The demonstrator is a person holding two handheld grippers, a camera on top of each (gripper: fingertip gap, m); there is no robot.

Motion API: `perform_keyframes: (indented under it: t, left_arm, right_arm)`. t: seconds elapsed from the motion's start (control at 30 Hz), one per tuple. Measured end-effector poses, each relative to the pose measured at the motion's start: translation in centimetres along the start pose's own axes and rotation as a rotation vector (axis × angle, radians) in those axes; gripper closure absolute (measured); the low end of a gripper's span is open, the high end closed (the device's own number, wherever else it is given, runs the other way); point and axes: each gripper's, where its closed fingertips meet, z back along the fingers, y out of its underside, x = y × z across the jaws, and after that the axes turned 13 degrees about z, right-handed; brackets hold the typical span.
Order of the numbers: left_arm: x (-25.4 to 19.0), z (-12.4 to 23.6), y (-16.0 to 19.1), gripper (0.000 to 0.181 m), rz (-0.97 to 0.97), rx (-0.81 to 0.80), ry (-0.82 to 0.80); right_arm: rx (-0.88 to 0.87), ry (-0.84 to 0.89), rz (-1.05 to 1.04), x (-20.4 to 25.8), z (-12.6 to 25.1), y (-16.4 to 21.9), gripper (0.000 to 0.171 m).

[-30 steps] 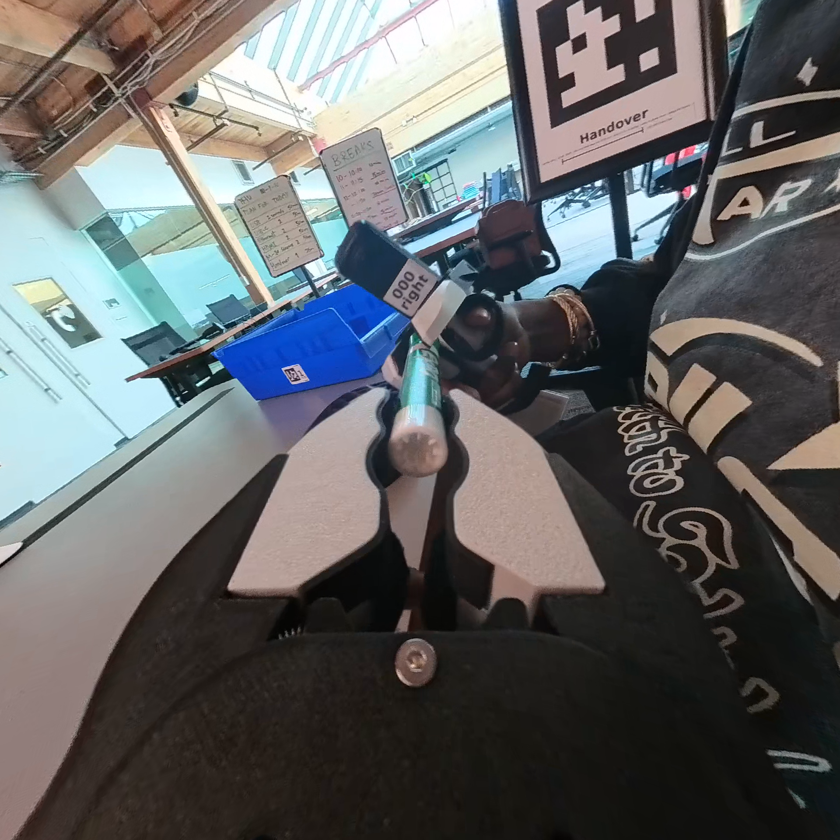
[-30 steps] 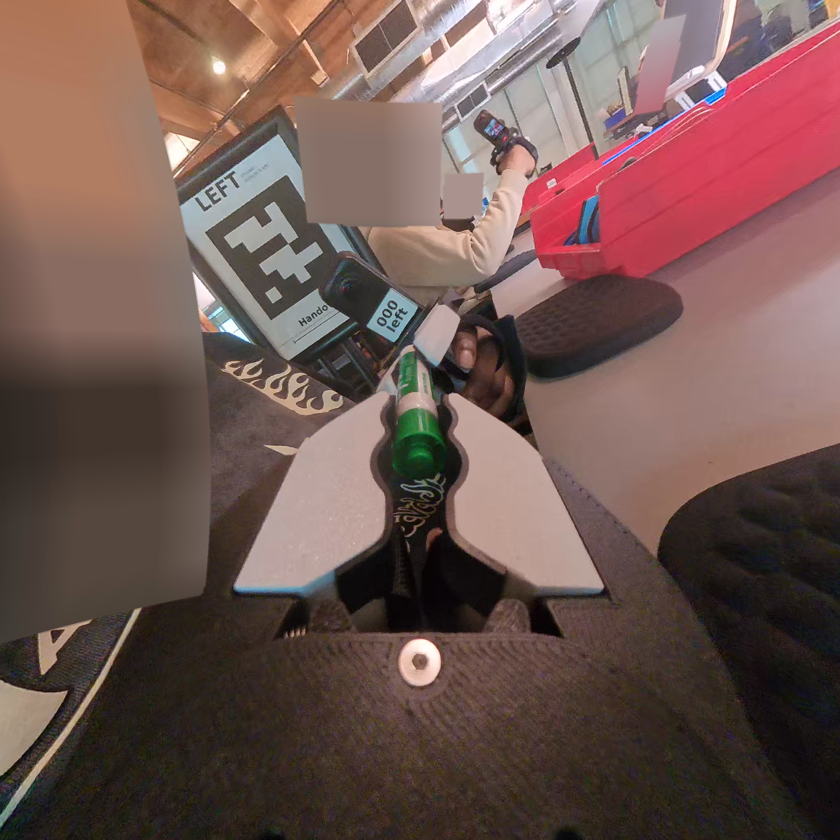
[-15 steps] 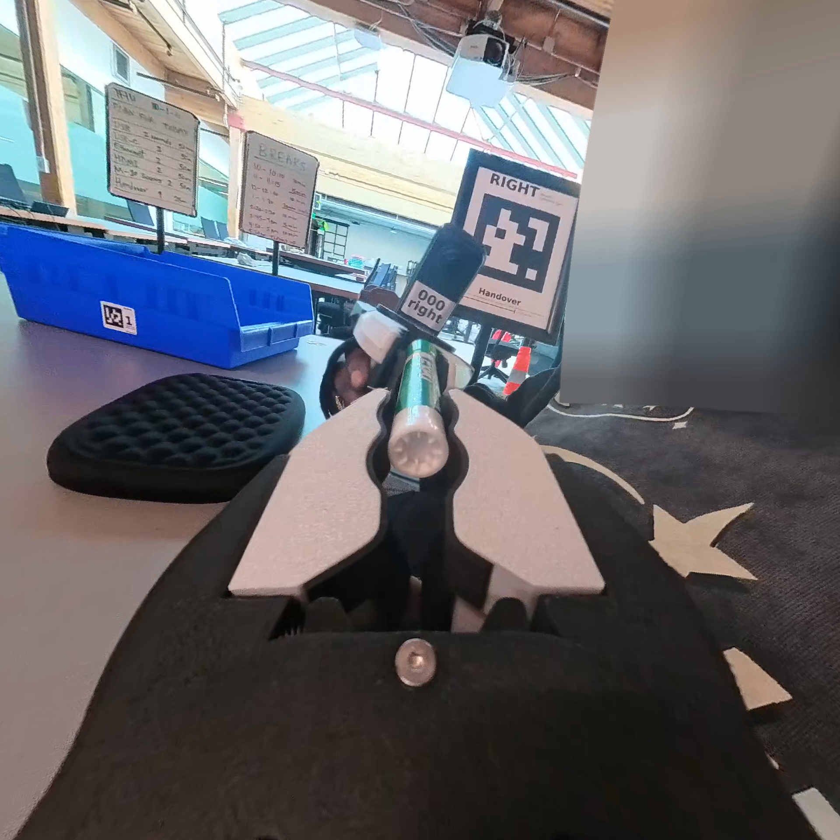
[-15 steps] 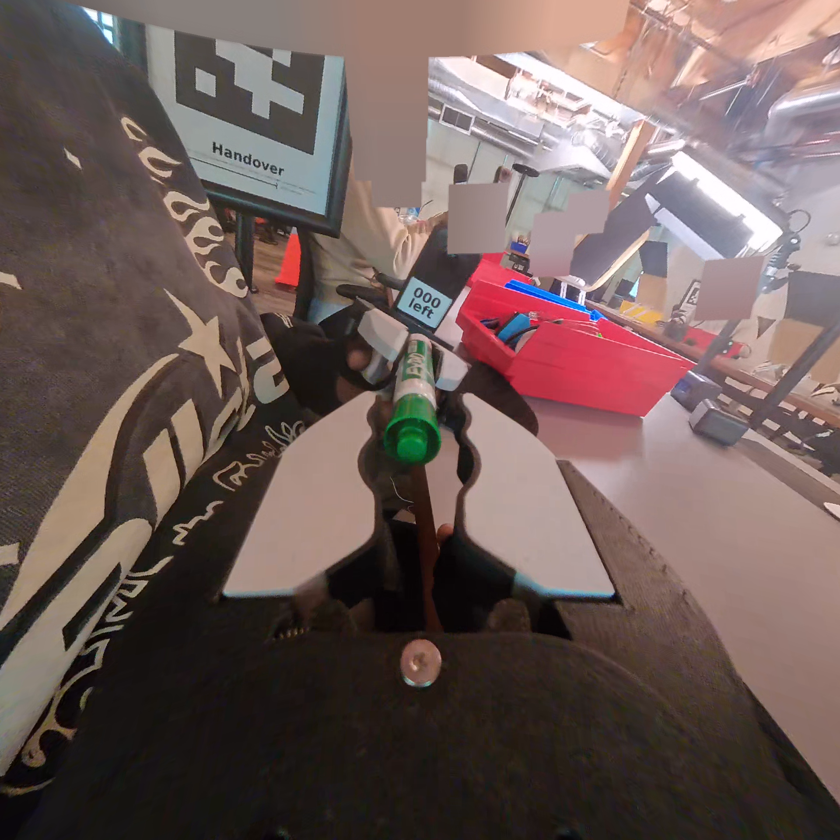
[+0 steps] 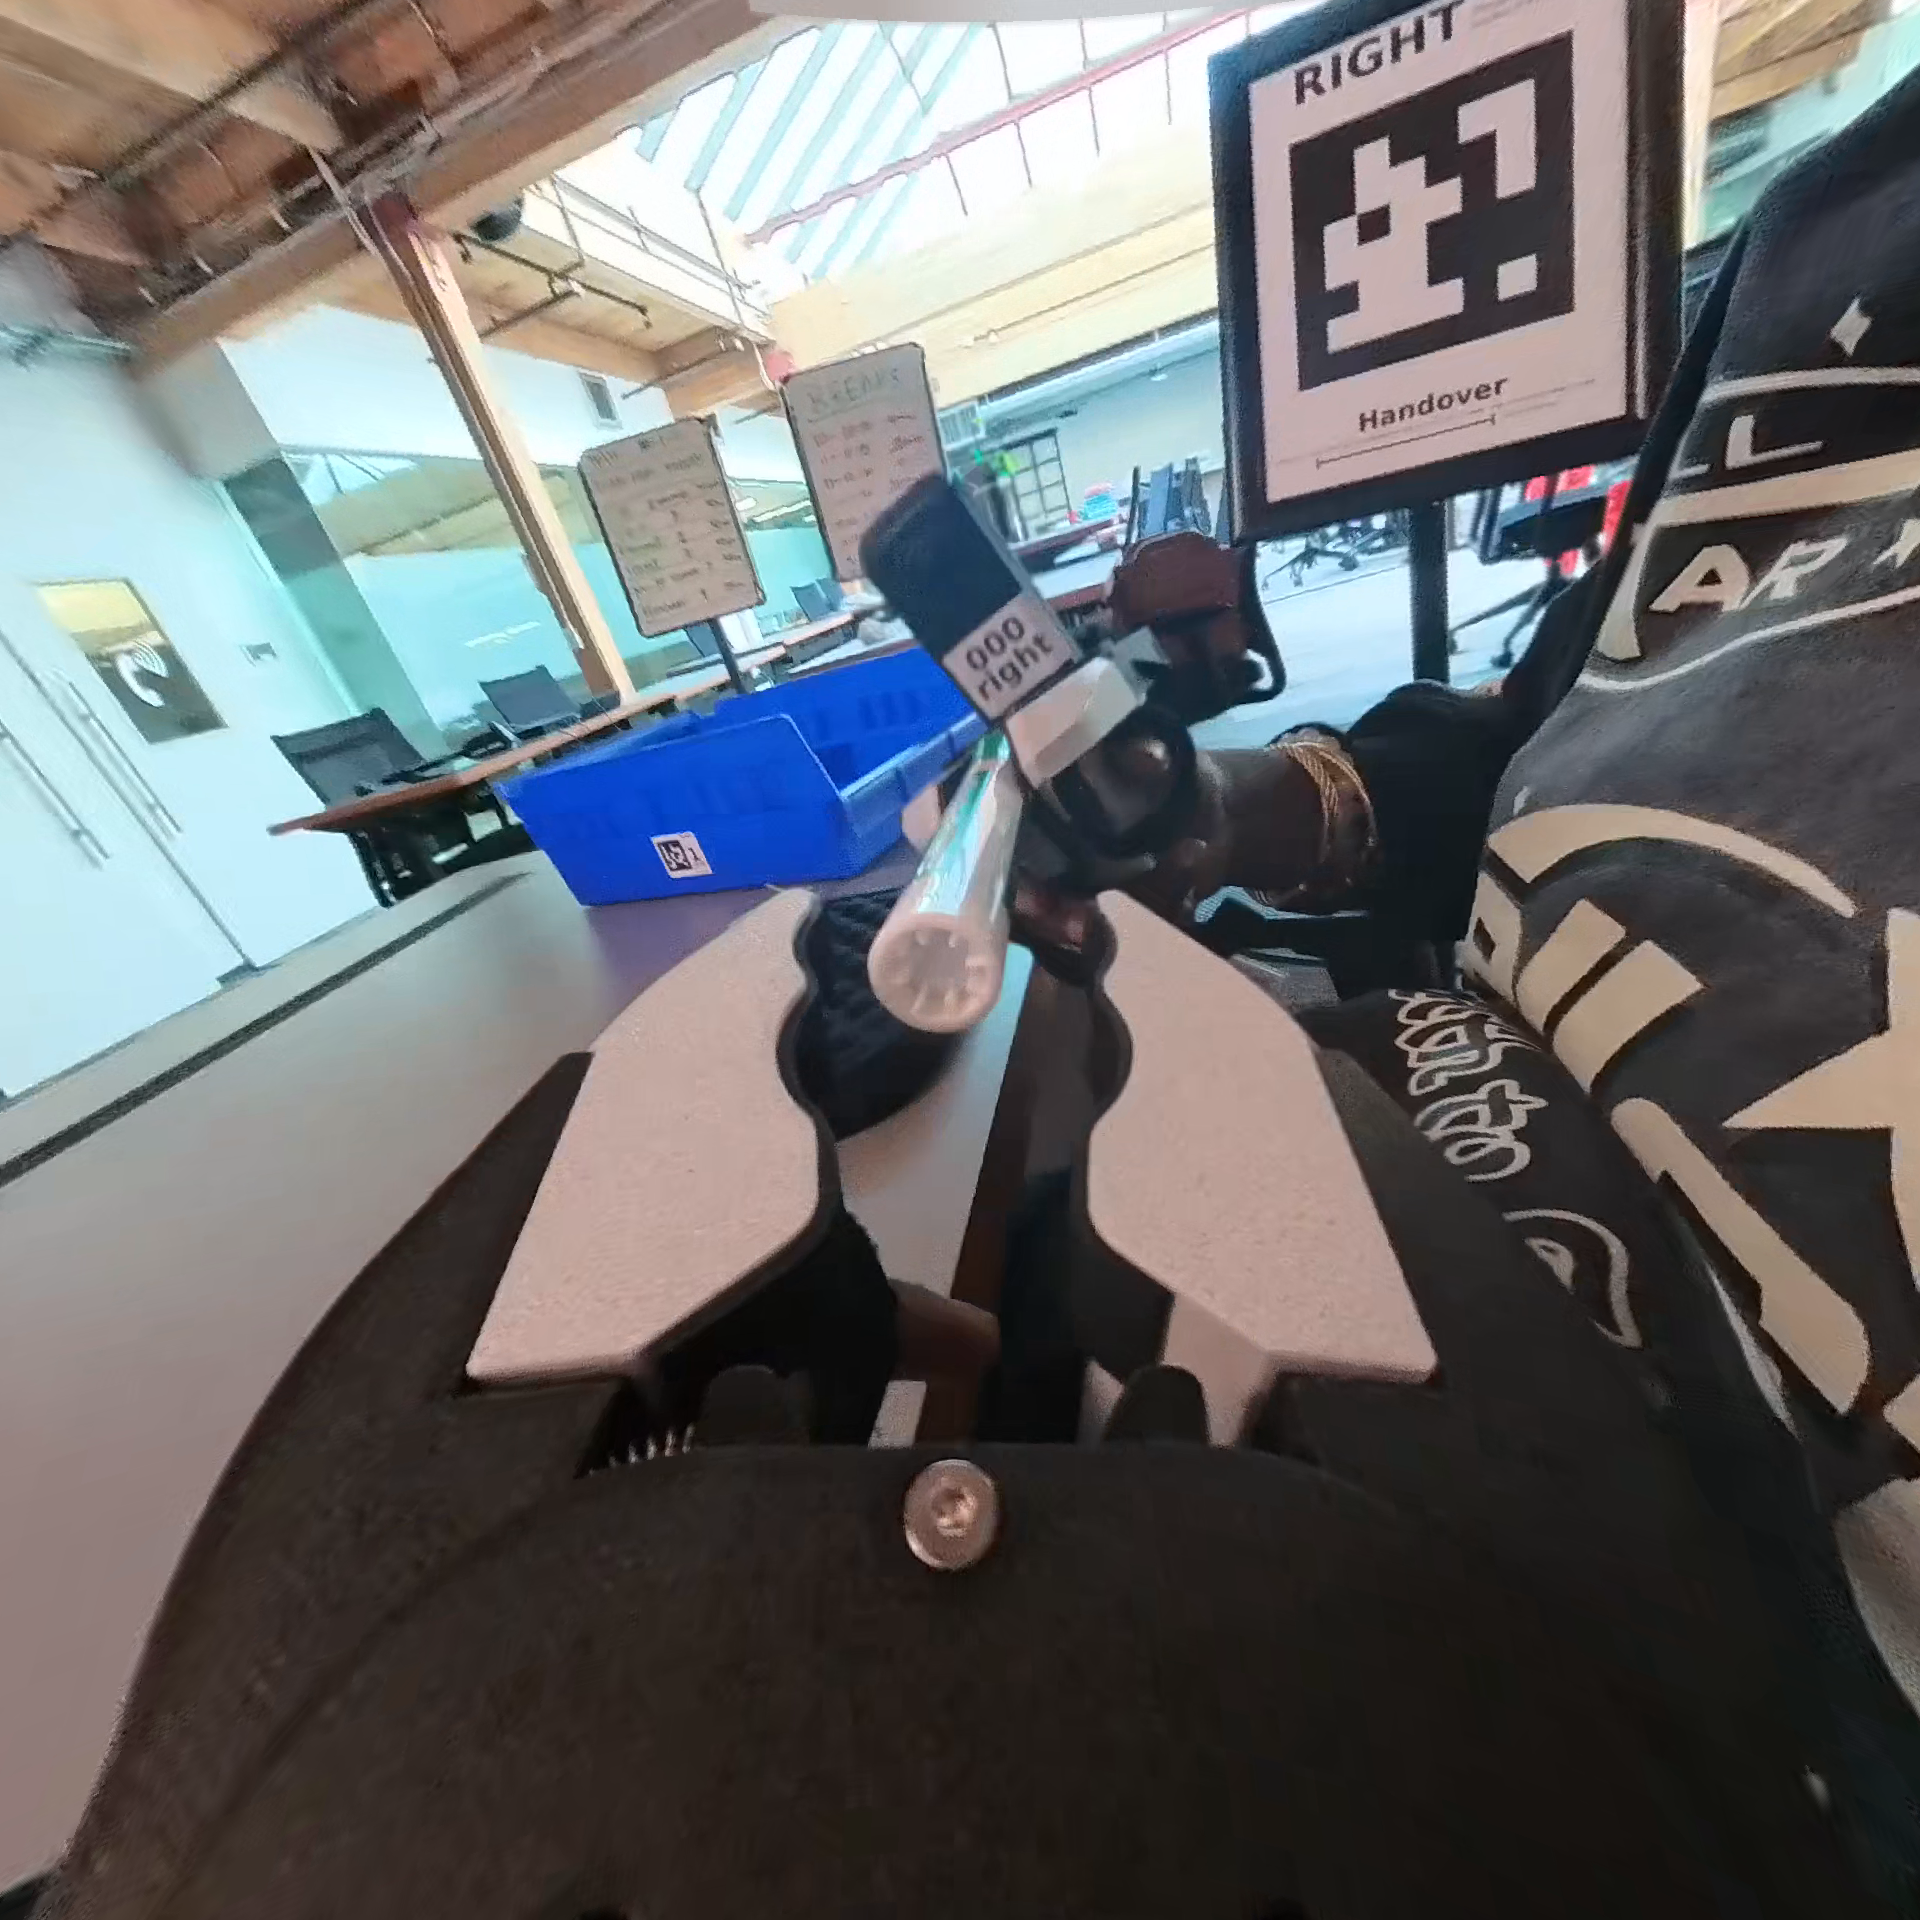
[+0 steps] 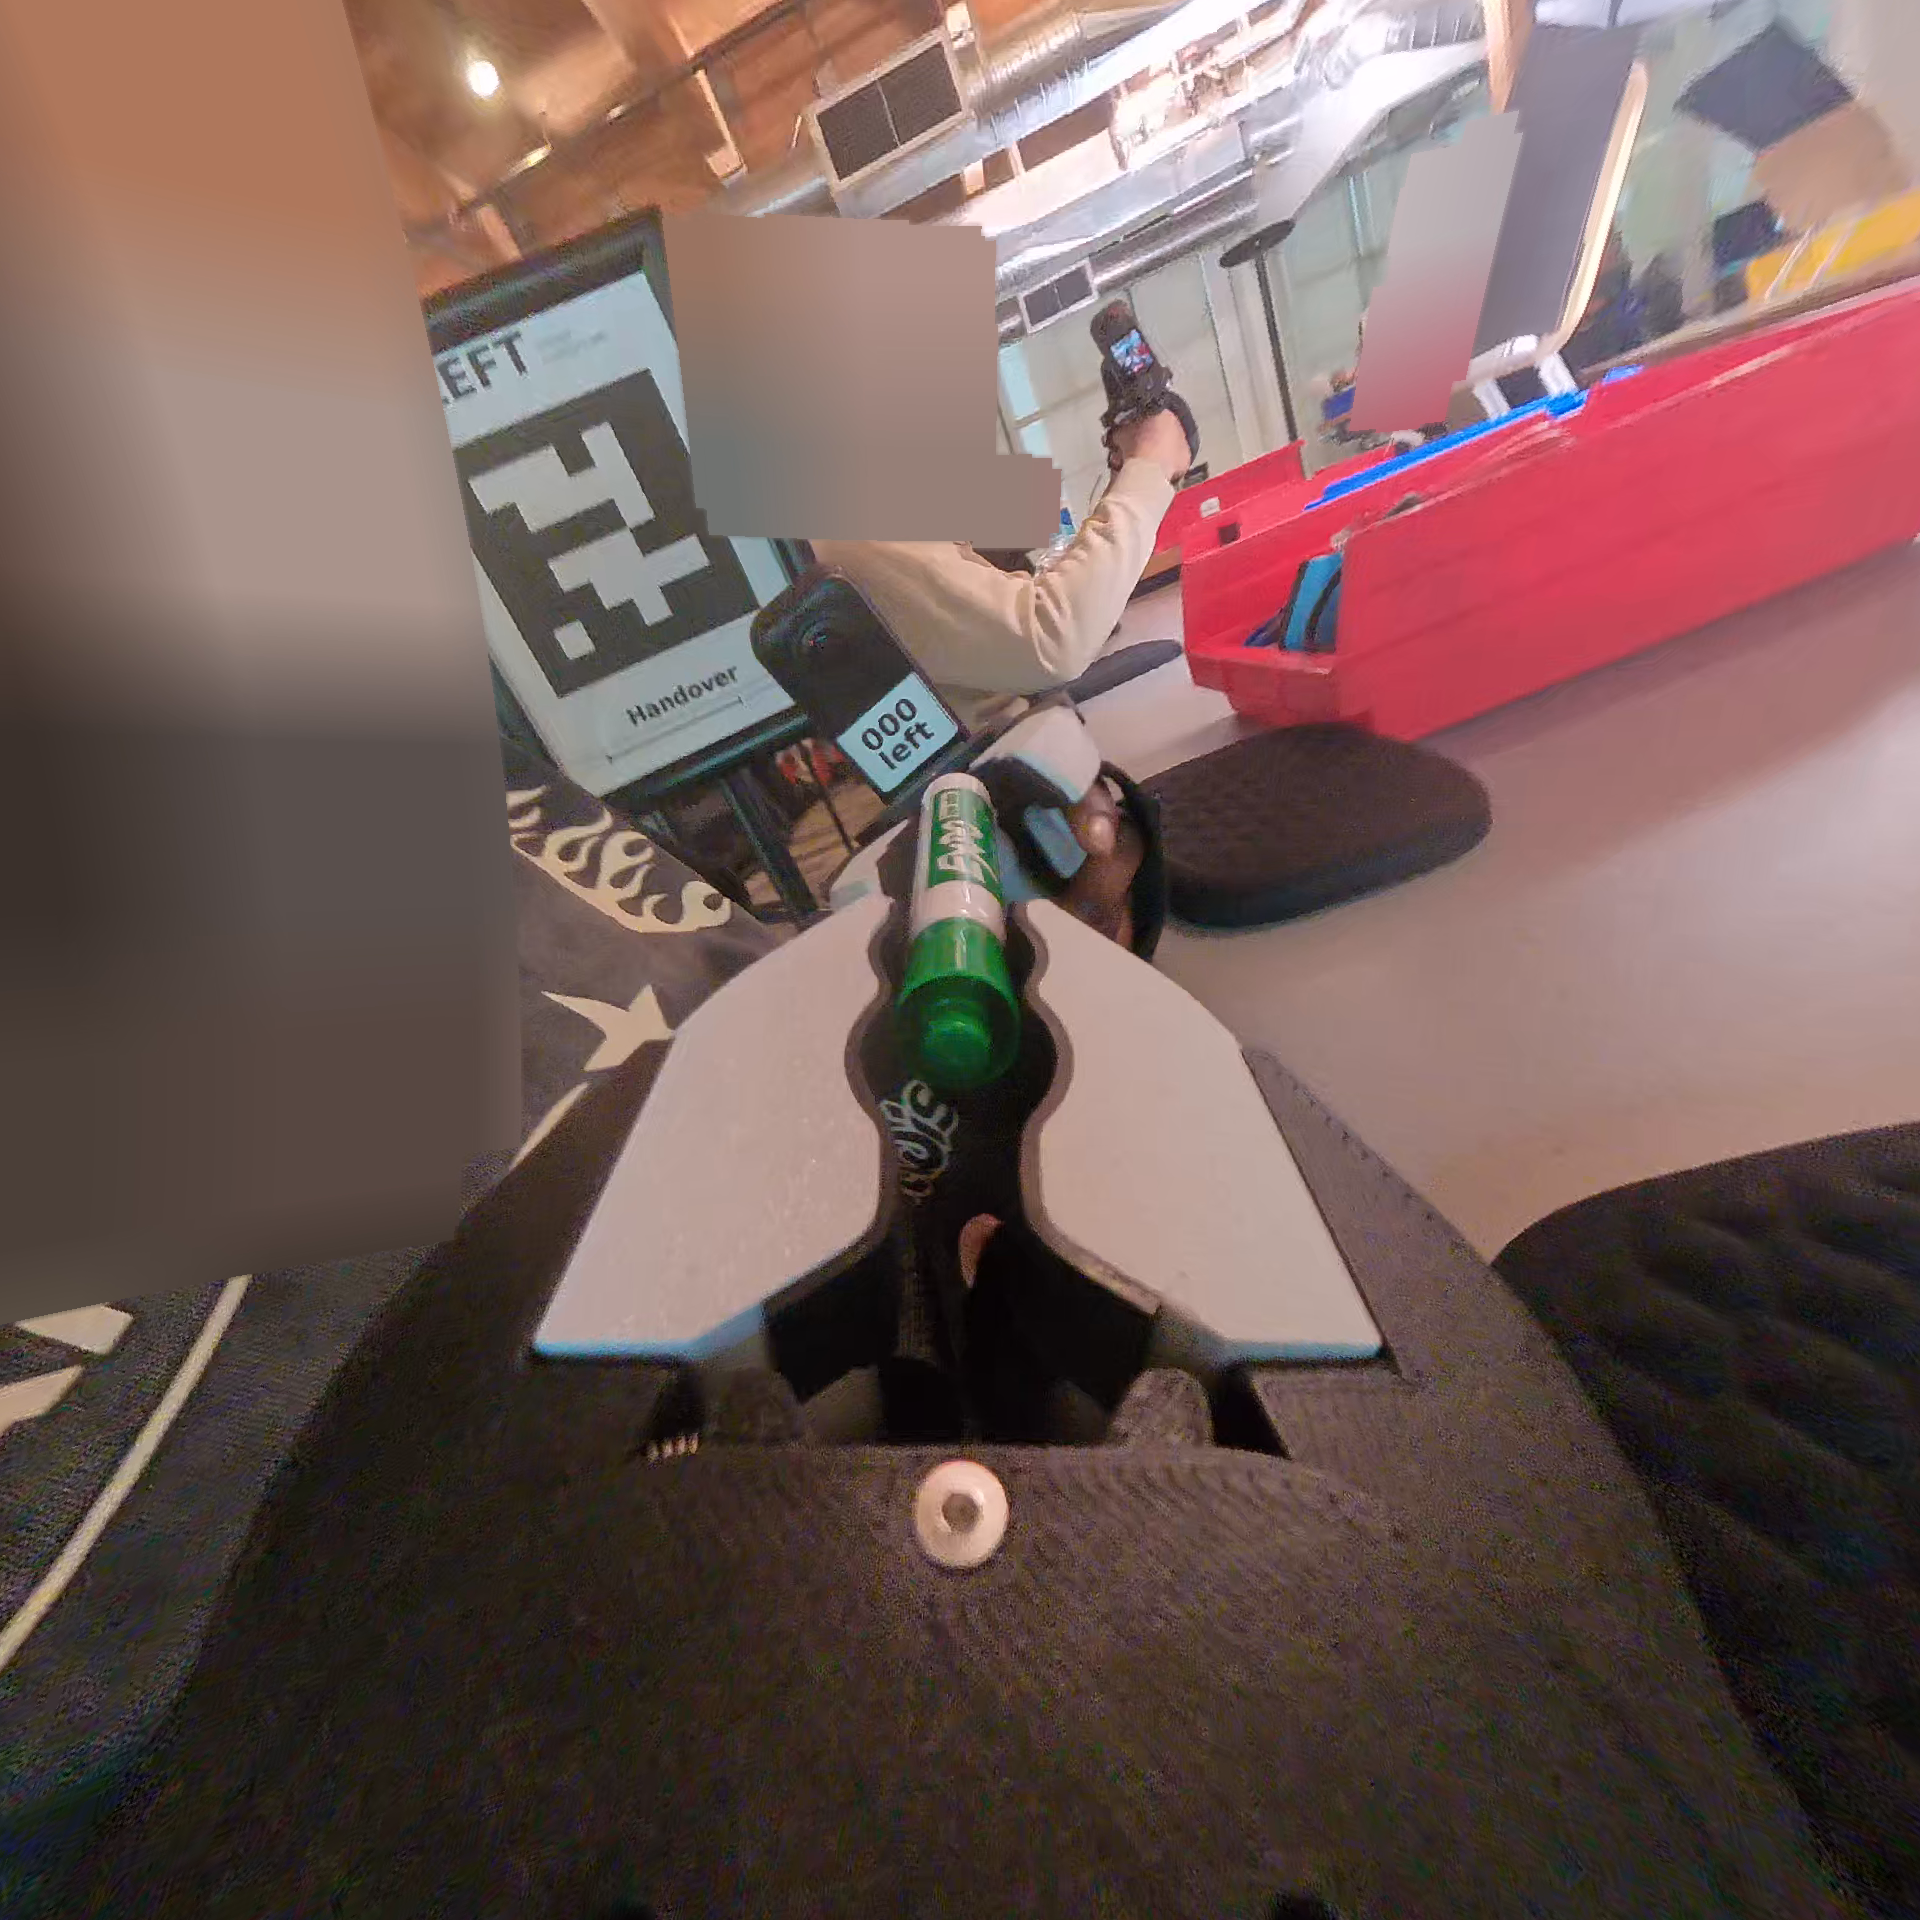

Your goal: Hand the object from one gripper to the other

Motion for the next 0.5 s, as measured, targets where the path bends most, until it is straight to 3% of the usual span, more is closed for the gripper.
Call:
perform_keyframes:
  t: [0.23, 0.33, 0.43, 0.5]
  left_arm:
    - [-0.44, -0.06, 0.31, 0.16, 0.042, 0.027, 0.039]
    - [-0.65, 0.04, 0.38, 0.162, 0.088, 0.041, 0.068]
    - [-0.75, -0.03, 0.04, 0.161, 0.175, 0.023, 0.089]
    - [-0.96, -0.04, -0.33, 0.162, 0.277, 0.0, 0.131]
  right_arm:
    - [0.026, -0.019, -0.083, -0.05, -0.21, 0.71, 0.152]
    - [0.025, -0.018, -0.068, 0.05, -0.26, 0.6, 0.152]
    - [0.014, 0.005, 0.081, 0.18, -0.21, 0.24, 0.15]
    - [0.033, 0.059, 0.27, 0.18, -0.05, 0.08, 0.13]
